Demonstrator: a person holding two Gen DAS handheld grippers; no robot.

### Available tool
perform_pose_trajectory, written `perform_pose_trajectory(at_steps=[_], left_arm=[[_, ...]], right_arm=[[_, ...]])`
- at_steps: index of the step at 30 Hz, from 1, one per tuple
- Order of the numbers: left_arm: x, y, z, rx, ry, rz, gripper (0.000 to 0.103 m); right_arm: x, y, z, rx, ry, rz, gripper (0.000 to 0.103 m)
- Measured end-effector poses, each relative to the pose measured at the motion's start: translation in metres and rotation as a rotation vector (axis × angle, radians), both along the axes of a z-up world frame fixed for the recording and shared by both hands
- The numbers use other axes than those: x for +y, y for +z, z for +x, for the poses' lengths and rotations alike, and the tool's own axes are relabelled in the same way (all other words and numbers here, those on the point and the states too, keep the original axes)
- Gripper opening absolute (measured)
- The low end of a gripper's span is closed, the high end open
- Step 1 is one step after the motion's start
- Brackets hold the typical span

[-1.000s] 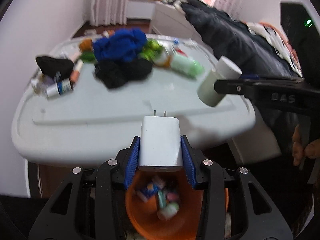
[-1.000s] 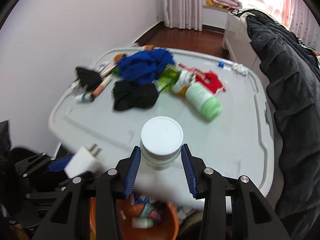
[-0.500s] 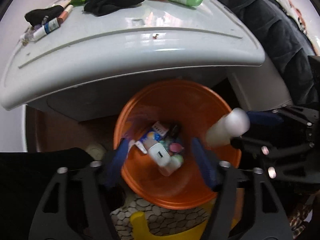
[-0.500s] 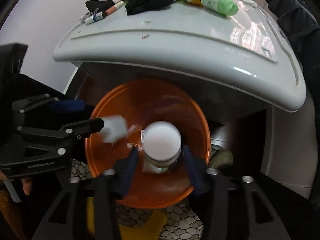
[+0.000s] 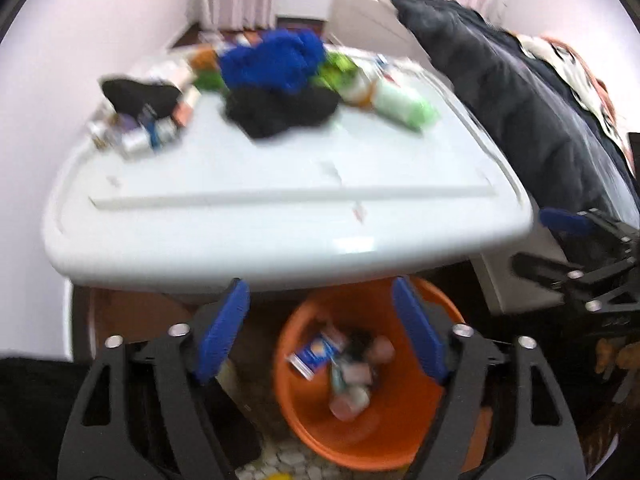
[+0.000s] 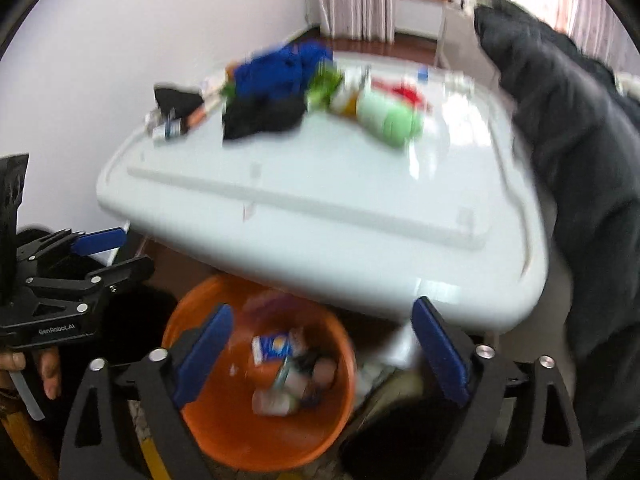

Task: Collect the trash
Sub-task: 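Grasp the green-and-white lotion bottle with the right tool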

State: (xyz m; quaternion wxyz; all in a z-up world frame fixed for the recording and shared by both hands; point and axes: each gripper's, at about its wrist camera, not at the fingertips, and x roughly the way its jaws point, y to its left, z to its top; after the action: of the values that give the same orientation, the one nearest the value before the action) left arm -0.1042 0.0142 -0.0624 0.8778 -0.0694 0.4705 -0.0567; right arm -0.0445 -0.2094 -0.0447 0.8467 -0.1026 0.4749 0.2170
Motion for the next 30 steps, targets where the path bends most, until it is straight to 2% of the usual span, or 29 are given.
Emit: perform_pose_trajectory(at_steps=[4, 7, 9, 12, 14, 17, 23, 25, 27, 30], left_arm=[[0.023, 0.014, 0.031, -0.033, 0.076, -0.012, 0.079], [0.044, 0.021, 0.053, -0.044, 0.148, -0.019, 0.079], [0.054, 0.021, 0.062, -0.044, 0.185, -0.025, 0.079], [0.064, 0.02, 0.062, -0.113, 0.226, -0.022, 0.079], [0.067, 0.016, 0.063, -0.122, 0.244, -0.02, 0.079], [0.066, 0.009, 0.07, -0.086, 0.229, -0.095, 0.079], [0.048, 0.009, 0.073, -0.108, 0.167, -0.047, 0.079], [0.046, 0.007, 0.074, -0.101, 0.155, -0.041, 0.079], [0.047, 0.003, 0.075, -0.084, 0.151, -0.061, 0.079], [0.049, 0.0, 0.077, -0.072, 0.156, -0.097, 0.079]], right_arm=[[0.01, 0.024, 0.039, -0.077, 0.006, 0.013, 0.096], [0.019, 0.025, 0.069, -0.091, 0.019, 0.006, 0.098], [0.02, 0.018, 0.094, -0.106, 0.009, -0.039, 0.098], [0.017, -0.002, 0.136, -0.063, 0.001, -0.072, 0.098], [0.019, -0.014, 0.161, -0.048, -0.005, -0.098, 0.098], [0.027, -0.027, 0.185, -0.036, -0.002, -0.102, 0.098], [0.043, -0.055, 0.222, 0.051, -0.027, -0.068, 0.098], [0.049, -0.064, 0.225, 0.055, -0.023, -0.099, 0.097], [0.054, -0.075, 0.228, 0.077, -0.026, -0.149, 0.097], [0.053, -0.09, 0.233, 0.133, -0.038, -0.148, 0.097]])
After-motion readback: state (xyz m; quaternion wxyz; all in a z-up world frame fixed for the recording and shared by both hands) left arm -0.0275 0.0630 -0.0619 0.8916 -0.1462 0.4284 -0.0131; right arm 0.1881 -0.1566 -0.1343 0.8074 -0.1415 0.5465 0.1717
